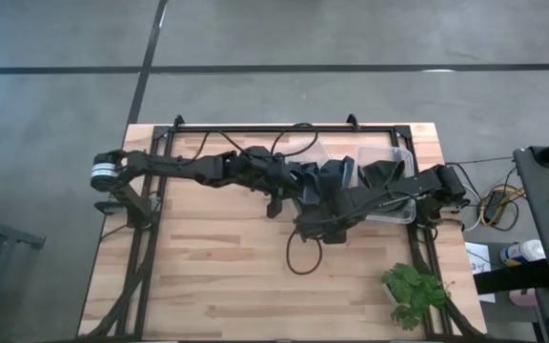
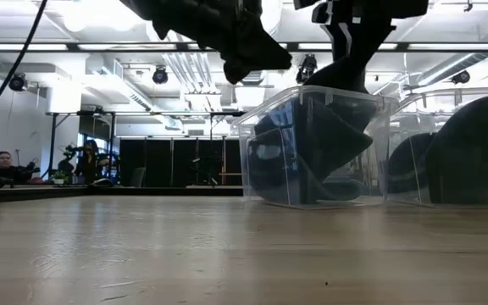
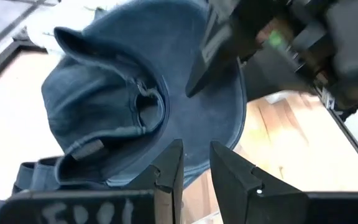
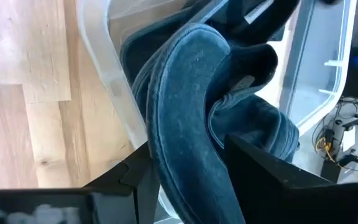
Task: Pick & Place hat
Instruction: Put the blue cap into the left transparent bin
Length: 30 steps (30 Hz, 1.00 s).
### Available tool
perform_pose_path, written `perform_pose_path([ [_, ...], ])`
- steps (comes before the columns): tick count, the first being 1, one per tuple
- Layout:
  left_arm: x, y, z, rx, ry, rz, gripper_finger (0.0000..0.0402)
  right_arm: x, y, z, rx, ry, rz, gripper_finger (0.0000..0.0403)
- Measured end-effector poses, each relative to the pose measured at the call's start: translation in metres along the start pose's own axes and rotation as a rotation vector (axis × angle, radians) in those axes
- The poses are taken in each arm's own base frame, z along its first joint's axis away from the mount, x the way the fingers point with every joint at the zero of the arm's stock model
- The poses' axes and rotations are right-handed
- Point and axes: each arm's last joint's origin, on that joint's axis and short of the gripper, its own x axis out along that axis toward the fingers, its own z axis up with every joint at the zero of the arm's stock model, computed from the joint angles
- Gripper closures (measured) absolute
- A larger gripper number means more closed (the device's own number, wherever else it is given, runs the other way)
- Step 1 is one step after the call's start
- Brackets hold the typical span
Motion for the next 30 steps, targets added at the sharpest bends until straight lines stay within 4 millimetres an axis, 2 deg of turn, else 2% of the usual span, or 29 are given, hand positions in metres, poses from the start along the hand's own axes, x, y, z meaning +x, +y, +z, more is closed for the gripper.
perform_pose_path([
  [4, 0.013, 0.0, -0.009, -0.009, 0.022, -0.013, 0.0328, -0.001, 0.001, 0.001, -0.015, -0.013, 0.003, 0.022],
  [9, 0.024, -0.002, -0.007, -0.008, -0.063, -0.074, 0.0328, -0.007, 0.0, 0.002, -0.008, -0.031, 0.014, 0.0197],
  [19, 0.053, 0.004, -0.032, -0.026, -0.008, -0.083, 0.0328, -0.036, 0.001, -0.002, -0.003, -0.061, 0.065, 0.0165],
  [23, 0.054, 0.004, -0.032, -0.026, -0.007, -0.082, 0.0328, -0.052, -0.002, -0.004, 0.284, -0.088, 0.143, 0.0164],
  [26, 0.051, 0.004, -0.03, -0.008, -0.015, -0.078, 0.0328, -0.066, -0.011, -0.009, 0.655, -0.115, 0.183, 0.0167],
  [30, 0.042, 0.003, -0.02, 0.032, -0.042, -0.06, 0.0328, -0.075, -0.021, -0.017, 1.094, -0.153, 0.174, 0.0172],
])
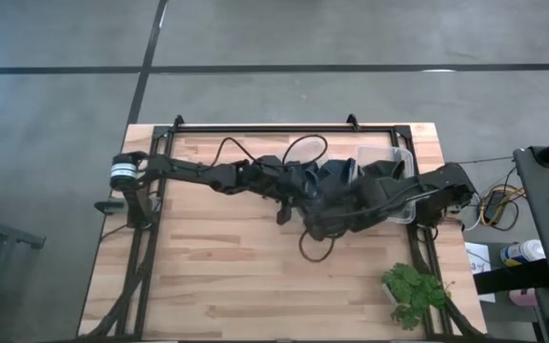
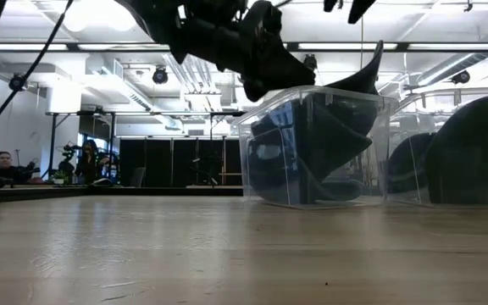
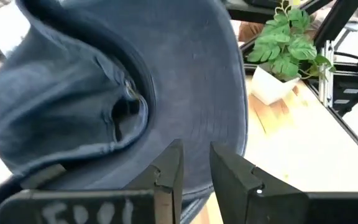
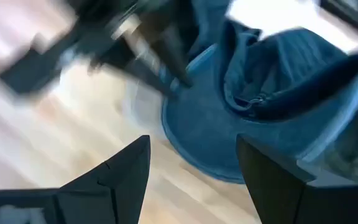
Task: Pick & Place hat
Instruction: Put the blue cap into the left transparent bin
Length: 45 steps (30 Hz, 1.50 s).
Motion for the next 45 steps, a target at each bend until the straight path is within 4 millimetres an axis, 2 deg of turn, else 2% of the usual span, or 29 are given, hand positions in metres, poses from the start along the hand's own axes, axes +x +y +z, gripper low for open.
perform_pose_path([
  [4, -0.013, -0.002, 0.005, 0.06, 0.045, 0.064, 0.0328, -0.003, -0.015, -0.001, 0.287, -0.028, -0.01, 0.0172],
  [8, -0.032, -0.003, 0.01, 0.129, 0.117, 0.127, 0.0328, -0.001, -0.039, -0.006, 0.485, -0.022, -0.034, 0.0172],
  [14, -0.052, -0.007, 0.018, 0.154, 0.158, 0.133, 0.0328, -0.002, -0.081, -0.021, 0.702, -0.002, -0.048, 0.0172],
  [16, -0.056, -0.008, 0.02, 0.158, 0.152, 0.142, 0.0328, 0.001, -0.088, -0.025, 0.741, 0.01, -0.029, 0.0173],
  [22, -0.063, -0.006, 0.021, 0.194, 0.182, 0.2, 0.0328, 0.018, -0.08, -0.025, 0.804, 0.015, 0.119, 0.0172],
  [30, -0.075, 0.002, 0.011, 0.181, 0.332, 0.263, 0.0328, 0.039, -0.065, -0.028, 0.797, 0.049, 0.058, 0.019],
  [34, -0.076, 0.005, 0.007, 0.172, 0.355, 0.269, 0.0328, 0.04, -0.065, -0.027, 0.797, 0.042, 0.051, 0.0236],
  [41, -0.076, 0.006, -0.005, 0.163, 0.393, 0.268, 0.0328, 0.037, -0.069, -0.025, 0.814, -0.017, 0.048, 0.0368],
  [42, -0.077, 0.006, -0.006, 0.163, 0.398, 0.266, 0.0328, 0.037, -0.069, -0.024, 0.815, -0.028, 0.049, 0.0381],
  [45, -0.081, 0.005, -0.004, 0.164, 0.395, 0.267, 0.0328, 0.036, -0.07, -0.022, 0.824, -0.039, 0.051, 0.0387],
])
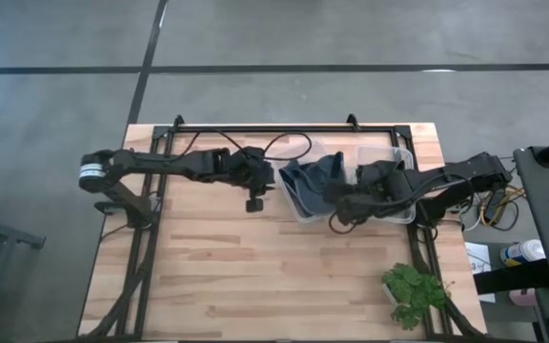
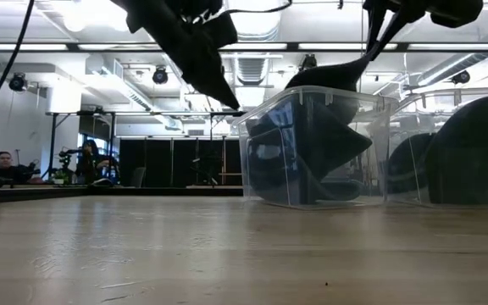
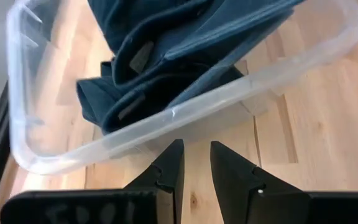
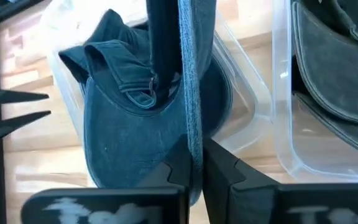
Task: Pick & Place hat
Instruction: Put the blue cap into the left transparent bin
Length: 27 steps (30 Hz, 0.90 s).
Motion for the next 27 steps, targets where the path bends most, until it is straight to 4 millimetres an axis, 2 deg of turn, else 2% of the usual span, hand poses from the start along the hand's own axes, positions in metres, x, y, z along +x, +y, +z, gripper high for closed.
perform_pose_path([
  [7, -0.033, 0.003, 0.009, 0.001, -0.095, 0.033, 0.0328, -0.012, 0.002, 0.01, 0.048, -0.048, 0.108, 0.0389],
  [12, -0.049, 0.004, 0.013, -0.002, -0.14, 0.055, 0.0328, -0.009, 0.005, 0.015, 0.037, -0.037, 0.114, 0.039],
  [15, -0.05, 0.004, 0.013, -0.004, -0.143, 0.056, 0.0328, 0.0, 0.013, 0.015, 0.017, -0.024, 0.123, 0.039],
  [19, -0.049, 0.004, 0.013, -0.013, -0.14, 0.058, 0.0328, 0.021, 0.022, 0.015, -0.032, 0.021, 0.054, 0.039],
  [23, -0.042, 0.004, 0.011, -0.017, -0.113, 0.052, 0.0328, 0.042, 0.03, 0.011, -0.076, 0.038, -0.01, 0.039],
  [27, -0.033, 0.003, 0.005, -0.023, -0.05, 0.039, 0.0328, 0.055, 0.039, 0.008, -0.104, 0.063, -0.001, 0.039],
])
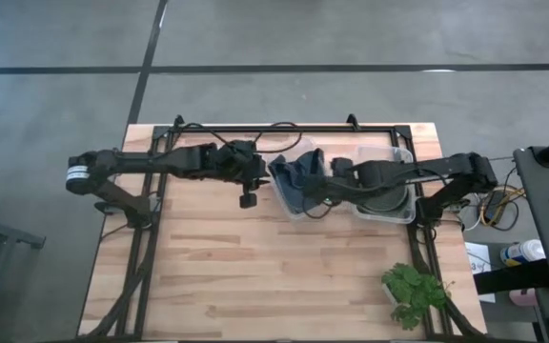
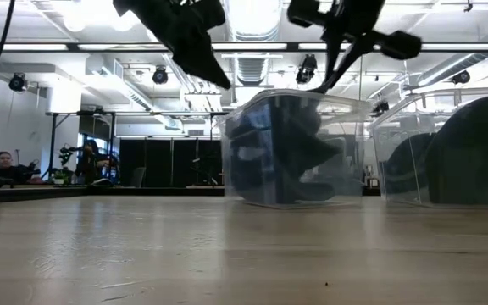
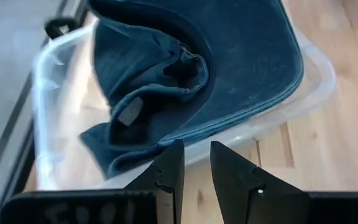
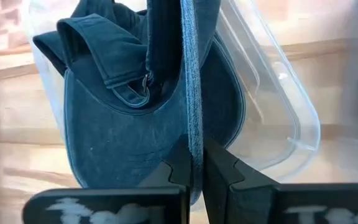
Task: Pick & Place hat
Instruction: Put the blue cap into the left transparent bin
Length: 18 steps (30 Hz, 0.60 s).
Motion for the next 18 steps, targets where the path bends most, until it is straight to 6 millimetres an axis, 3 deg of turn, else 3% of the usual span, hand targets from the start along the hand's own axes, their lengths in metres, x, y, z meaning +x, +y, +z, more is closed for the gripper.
perform_pose_path([
  [18, 0.004, 0.002, 0.008, 0.006, -0.09, 0.017, 0.0328, 0.048, 0.012, -0.007, -0.119, 0.186, -0.101, 0.039],
])
